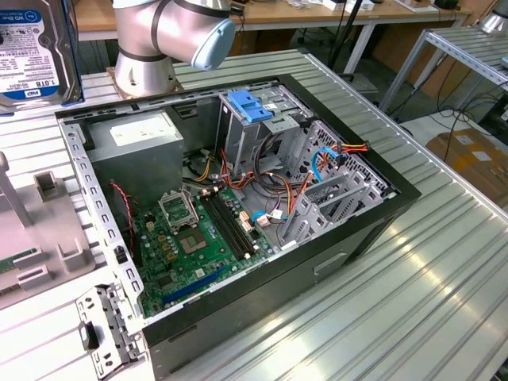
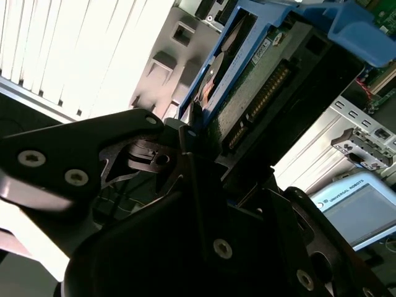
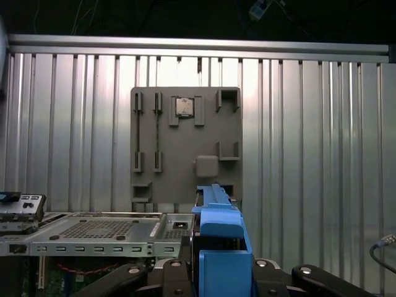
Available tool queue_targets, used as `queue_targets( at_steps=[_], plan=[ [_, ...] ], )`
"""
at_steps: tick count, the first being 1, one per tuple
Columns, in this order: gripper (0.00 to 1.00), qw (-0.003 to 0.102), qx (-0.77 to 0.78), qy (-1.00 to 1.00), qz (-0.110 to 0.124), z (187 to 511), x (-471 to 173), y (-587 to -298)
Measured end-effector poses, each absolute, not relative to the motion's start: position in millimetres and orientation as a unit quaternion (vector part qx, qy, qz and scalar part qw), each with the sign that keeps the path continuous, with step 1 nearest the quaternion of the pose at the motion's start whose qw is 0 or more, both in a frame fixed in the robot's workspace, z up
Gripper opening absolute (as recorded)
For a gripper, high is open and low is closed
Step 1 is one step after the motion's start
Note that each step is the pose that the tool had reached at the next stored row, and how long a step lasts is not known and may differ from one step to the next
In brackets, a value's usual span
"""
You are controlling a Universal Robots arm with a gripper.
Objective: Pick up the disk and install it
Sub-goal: 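Pick up the disk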
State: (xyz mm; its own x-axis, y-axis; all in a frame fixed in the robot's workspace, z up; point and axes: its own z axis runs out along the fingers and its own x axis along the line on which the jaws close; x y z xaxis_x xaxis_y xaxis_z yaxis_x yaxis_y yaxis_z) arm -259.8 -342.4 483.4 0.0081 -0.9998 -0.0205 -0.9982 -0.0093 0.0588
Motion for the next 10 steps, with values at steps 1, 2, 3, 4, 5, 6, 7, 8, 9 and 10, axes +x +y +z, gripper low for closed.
queue_targets(
  at_steps=[1, 2, 3, 4, 5, 6, 7, 8, 9, 10],
  plan=[
    [0.36, 0.014, 0.710, -0.704, -0.028, 483.4, -259.3, -343.2],
    [0.36, 0.014, 0.710, -0.704, -0.028, 483.3, -258.7, -344.4],
    [0.36, 0.014, 0.710, -0.704, -0.028, 483.3, -258.2, -345.3],
    [0.36, 0.014, 0.710, -0.704, -0.028, 483.3, -257.8, -346.2],
    [0.36, 0.014, 0.710, -0.704, -0.028, 483.3, -257.3, -347.3],
    [0.36, 0.014, 0.710, -0.704, -0.028, 483.3, -256.9, -348.1],
    [0.36, 0.014, 0.710, -0.704, -0.028, 483.3, -256.6, -348.7],
    [0.36, 0.014, 0.710, -0.704, -0.028, 483.3, -256.1, -349.6],
    [0.36, 0.014, 0.710, -0.704, -0.028, 483.2, -255.6, -350.6],
    [0.36, 0.014, 0.710, -0.704, -0.028, 483.2, -255.2, -351.4]
  ],
)
